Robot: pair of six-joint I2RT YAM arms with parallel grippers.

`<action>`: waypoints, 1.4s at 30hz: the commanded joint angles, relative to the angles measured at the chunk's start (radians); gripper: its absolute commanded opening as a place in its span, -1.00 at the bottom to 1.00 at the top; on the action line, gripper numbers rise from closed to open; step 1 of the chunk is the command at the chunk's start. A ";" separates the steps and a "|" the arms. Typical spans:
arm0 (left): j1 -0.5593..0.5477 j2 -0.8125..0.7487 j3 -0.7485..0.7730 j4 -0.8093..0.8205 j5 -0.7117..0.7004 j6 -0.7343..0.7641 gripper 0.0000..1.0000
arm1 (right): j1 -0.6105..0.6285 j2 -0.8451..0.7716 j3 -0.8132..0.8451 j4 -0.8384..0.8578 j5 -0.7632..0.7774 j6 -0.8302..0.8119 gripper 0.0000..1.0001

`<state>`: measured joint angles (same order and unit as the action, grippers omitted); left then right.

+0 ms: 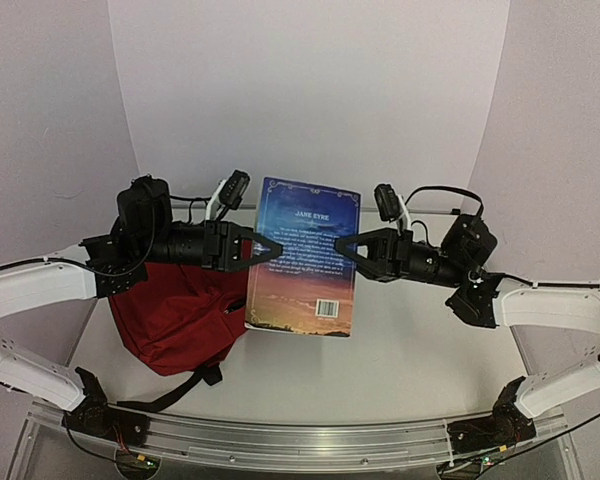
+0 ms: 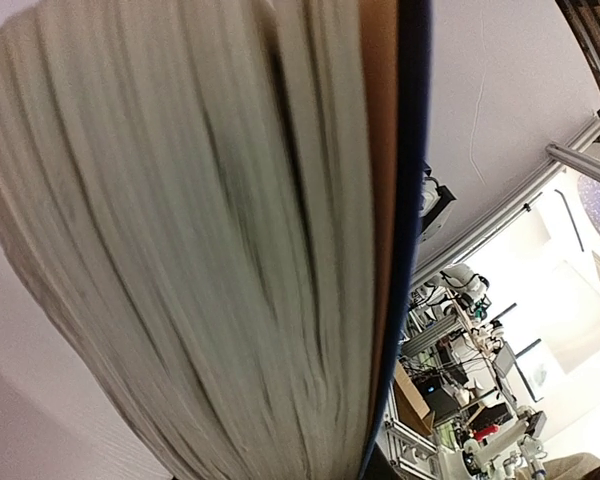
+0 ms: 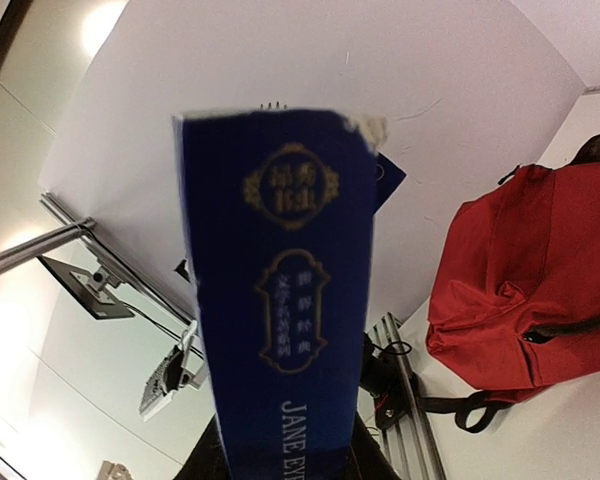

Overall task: Pack the student bag
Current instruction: Pick up the book from the center of the board.

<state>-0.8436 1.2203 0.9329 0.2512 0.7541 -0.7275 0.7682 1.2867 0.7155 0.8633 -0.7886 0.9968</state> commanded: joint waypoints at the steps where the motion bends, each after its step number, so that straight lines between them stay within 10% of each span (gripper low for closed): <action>1: 0.028 -0.069 0.029 -0.129 -0.034 0.080 -1.00 | -0.013 -0.069 0.071 -0.260 0.107 -0.220 0.23; 6: 0.034 -0.072 0.084 -0.370 0.038 0.186 -0.99 | -0.030 -0.117 0.190 -0.715 0.198 -0.506 0.96; 15: 0.028 0.015 0.142 -0.483 0.284 0.234 -1.00 | -0.029 0.039 0.448 -1.241 0.093 -0.807 0.97; 29: -0.002 0.095 0.208 -0.518 0.421 0.257 -0.99 | 0.006 0.181 0.532 -1.261 -0.222 -0.878 0.96; 42: -0.010 0.147 0.253 -0.548 0.479 0.277 -1.00 | 0.038 0.283 0.608 -1.220 -0.358 -0.901 -0.35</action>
<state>-0.8500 1.3856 1.0857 -0.3775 1.1186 -0.4821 0.7985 1.5637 1.2817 -0.4049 -1.0872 0.1069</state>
